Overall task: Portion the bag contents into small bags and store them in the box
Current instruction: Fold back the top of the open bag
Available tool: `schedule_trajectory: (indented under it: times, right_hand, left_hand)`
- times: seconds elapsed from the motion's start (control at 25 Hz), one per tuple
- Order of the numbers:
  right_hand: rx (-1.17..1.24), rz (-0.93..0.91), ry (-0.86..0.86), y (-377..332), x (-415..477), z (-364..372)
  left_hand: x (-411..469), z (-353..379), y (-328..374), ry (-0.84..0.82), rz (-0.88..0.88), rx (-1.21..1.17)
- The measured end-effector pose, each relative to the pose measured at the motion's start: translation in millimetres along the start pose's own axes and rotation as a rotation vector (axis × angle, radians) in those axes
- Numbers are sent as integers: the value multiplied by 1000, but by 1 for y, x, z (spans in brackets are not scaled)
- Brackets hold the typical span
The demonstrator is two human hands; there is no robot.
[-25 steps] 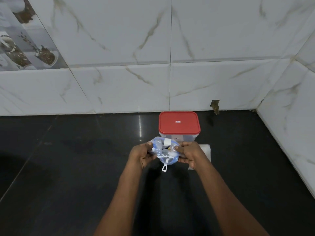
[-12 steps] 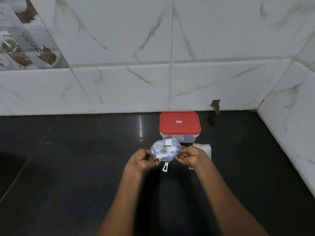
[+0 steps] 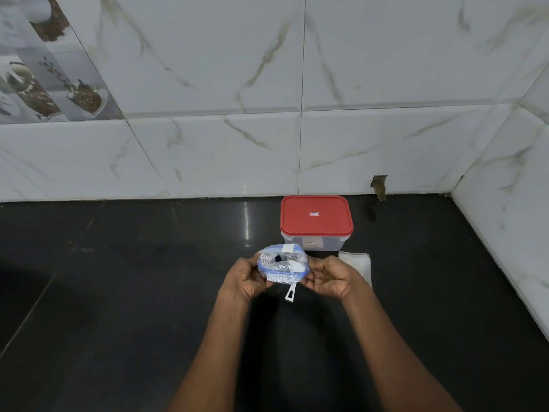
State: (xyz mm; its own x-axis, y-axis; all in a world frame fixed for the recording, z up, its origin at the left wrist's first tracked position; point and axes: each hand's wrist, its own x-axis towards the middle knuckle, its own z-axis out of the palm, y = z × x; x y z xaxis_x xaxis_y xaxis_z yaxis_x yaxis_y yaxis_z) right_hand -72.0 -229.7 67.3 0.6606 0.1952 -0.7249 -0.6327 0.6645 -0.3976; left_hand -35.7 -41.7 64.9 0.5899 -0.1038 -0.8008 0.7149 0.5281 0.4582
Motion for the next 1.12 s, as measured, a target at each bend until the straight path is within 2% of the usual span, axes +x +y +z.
schedule_trajectory:
  times: [0.2, 0.32, 0.52, 0.64, 0.76, 0.88, 0.96, 1.12]
  right_hand:
    - [-5, -77, 5, 4, 2, -1]
    - [45, -105, 31, 8, 8, -1]
    - [102, -63, 134, 2, 12, 4]
    - [142, 6, 119, 5, 5, 4]
    - [145, 44, 75, 7, -1, -3]
    - [166, 40, 21, 3, 0, -15]
    - [77, -7, -8, 0, 0, -21]
    - [-304, -216, 63, 3, 5, -22]
  left_hand:
    - [10, -2, 0, -19, -29, -179]
    - [4, 6, -1, -78, -72, -198]
    - [-1, 3, -9, -204, -96, -48]
    - [2, 3, -15, -209, -93, 36]
    - [6, -3, -14, -200, 14, 100]
    - [4, -9, -18, -209, 126, 394]
    - [4, -11, -23, -200, 164, 484]
    - [3, -3, -24, -98, 118, 393]
